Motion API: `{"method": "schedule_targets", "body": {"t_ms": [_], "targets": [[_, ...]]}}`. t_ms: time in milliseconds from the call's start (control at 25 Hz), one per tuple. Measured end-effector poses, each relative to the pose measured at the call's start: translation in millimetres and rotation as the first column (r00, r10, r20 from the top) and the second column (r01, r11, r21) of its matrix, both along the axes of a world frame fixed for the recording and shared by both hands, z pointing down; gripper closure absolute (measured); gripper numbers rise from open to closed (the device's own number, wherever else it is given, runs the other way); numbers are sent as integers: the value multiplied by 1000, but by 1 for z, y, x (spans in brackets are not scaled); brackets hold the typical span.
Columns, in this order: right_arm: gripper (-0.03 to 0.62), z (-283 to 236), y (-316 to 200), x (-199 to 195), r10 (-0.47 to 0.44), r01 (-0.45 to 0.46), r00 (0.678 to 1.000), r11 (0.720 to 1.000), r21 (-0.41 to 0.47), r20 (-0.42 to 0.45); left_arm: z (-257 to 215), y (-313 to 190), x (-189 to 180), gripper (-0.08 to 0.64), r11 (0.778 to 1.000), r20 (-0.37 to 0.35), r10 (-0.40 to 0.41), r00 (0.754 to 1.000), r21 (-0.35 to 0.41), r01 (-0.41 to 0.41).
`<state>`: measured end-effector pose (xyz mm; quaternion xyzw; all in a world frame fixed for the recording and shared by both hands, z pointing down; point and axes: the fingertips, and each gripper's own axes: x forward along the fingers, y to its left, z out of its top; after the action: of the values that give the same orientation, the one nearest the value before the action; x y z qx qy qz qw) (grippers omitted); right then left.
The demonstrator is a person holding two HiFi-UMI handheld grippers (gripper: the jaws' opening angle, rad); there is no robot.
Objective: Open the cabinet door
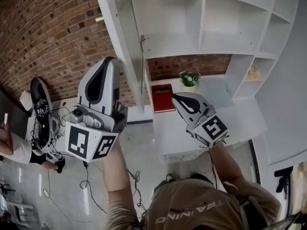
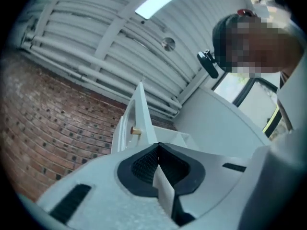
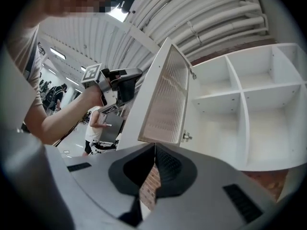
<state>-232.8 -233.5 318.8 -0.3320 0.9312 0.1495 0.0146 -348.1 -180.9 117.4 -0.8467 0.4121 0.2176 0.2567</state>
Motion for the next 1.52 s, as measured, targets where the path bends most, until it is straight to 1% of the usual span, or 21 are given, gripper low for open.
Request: {"method": "schedule_targets", "body": {"t_ms": [40, 120, 280, 360, 440, 560, 680, 800, 920, 1040, 1160, 1320, 1440, 1520], "targets": [[580, 1, 1, 7, 5, -5, 1000, 1000, -7, 12, 3, 3, 7, 551, 999, 30, -41, 999, 2, 41], [580, 2, 6, 23, 14, -14, 999, 1000, -15, 34, 9, 8, 21, 551, 996, 73, -84, 994, -11, 85], [580, 4, 18, 56, 31, -30, 999, 999, -27, 44, 29, 13, 53, 551, 992, 80, -112, 990, -56, 117], [580, 9, 24, 77, 49, -48, 998, 998, -37, 42, 51, 12, 73, 551, 985, 94, -137, 986, -88, 145], [580, 17, 31, 101, 68, -66, 997, 997, -46, 35, 80, 7, 97, 551, 976, 103, -149, 983, -145, 163], [580, 24, 40, 136, 69, -67, 997, 996, -59, 29, 124, -2, 134, 551, 955, 80, -117, 990, -266, 134], [580, 31, 48, 167, 68, -65, 997, 996, -63, 43, 167, -2, 169, 551, 925, 58, -90, 994, -365, 105], [580, 46, 58, 195, 67, -63, 996, 995, -72, 61, 207, 4, 202, 551, 896, 67, -78, 995, -433, 100], [580, 63, 59, 219, 76, -66, 993, 991, -116, 86, 235, 6, 226, 551, 873, 98, -77, 992, -474, 114], [580, 74, 63, 234, 86, -67, 989, 985, -156, 119, 255, 12, 239, 551, 852, 123, -82, 989, -507, 134], [580, 82, 67, 241, 105, -87, 989, 983, -160, 106, 269, 15, 242, 551, 835, 150, -92, 984, -527, 158], [580, 104, 71, 245, 135, -121, 989, 976, -179, 66, 289, 18, 237, 551, 814, 176, -114, 978, -548, 194], [580, 131, 75, 243, 142, -135, 990, 965, -223, 15, 311, 25, 231, 551, 784, 192, -111, 975, -585, 205], [580, 143, 74, 241, 142, -142, 990, 961, -236, -19, 325, 30, 226, 551, 766, 199, -100, 975, -610, 203]]}}
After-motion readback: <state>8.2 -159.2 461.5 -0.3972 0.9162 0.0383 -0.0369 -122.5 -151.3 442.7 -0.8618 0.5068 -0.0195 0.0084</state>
